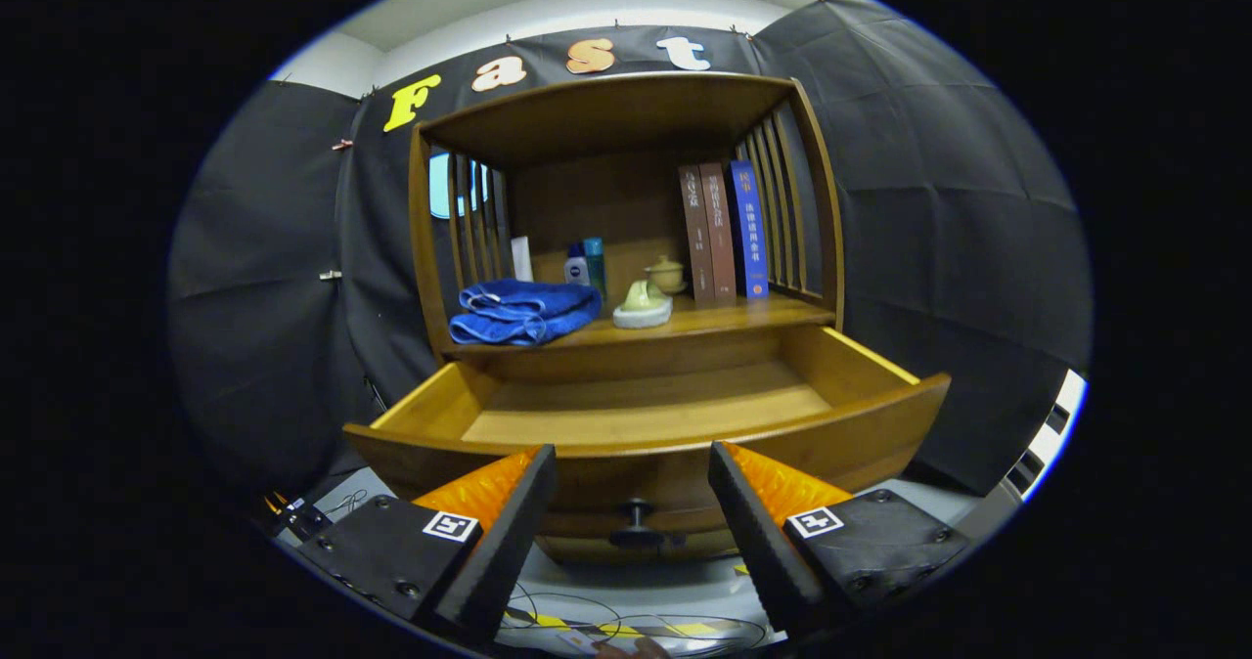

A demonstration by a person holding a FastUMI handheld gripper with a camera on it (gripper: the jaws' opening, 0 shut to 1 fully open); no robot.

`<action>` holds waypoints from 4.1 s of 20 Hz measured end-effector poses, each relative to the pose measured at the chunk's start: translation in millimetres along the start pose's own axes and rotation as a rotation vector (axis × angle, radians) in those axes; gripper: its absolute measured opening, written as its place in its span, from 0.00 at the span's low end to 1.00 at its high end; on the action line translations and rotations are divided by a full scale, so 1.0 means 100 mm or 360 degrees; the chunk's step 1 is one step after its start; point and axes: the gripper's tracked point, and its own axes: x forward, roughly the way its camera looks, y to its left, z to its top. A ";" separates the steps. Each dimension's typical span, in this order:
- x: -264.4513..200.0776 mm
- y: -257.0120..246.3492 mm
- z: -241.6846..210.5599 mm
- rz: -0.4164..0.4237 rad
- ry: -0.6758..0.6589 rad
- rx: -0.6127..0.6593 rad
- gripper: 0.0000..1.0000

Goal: Pull open the drawer, take out the items inside it, and place them on the countertop above the cabinet.

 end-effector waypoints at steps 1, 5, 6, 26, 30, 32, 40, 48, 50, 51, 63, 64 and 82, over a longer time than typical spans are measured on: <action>0.05 -0.01 -0.06 -0.0002 0.0006 -0.0001 0.99; 0.26 -0.03 -0.25 0.0000 0.0061 -0.0008 0.99; 0.28 -0.03 -0.22 0.0001 0.0078 -0.0004 0.99; 1.33 -0.02 0.10 -0.0067 0.0090 -0.0033 0.99; 1.68 -0.02 0.16 -0.0065 0.0104 -0.0042 0.99; 1.77 -0.03 0.19 -0.0071 0.0106 -0.0044 0.99; 2.15 -0.05 0.24 -0.0072 0.0125 -0.0030 1.00; 2.16 -0.06 0.23 -0.0075 0.0124 -0.0020 0.99; 2.17 -0.06 0.20 -0.0074 0.0134 -0.0001 0.99; 2.16 -0.08 0.19 -0.0086 0.0142 0.0003 0.99; 1.59 -0.02 0.70 -0.0030 0.0043 -0.0009 0.99; 1.51 0.01 0.83 -0.0020 0.0015 -0.0013 0.99; 0.42 0.34 2.81 0.0068 -0.0356 -0.0115 0.99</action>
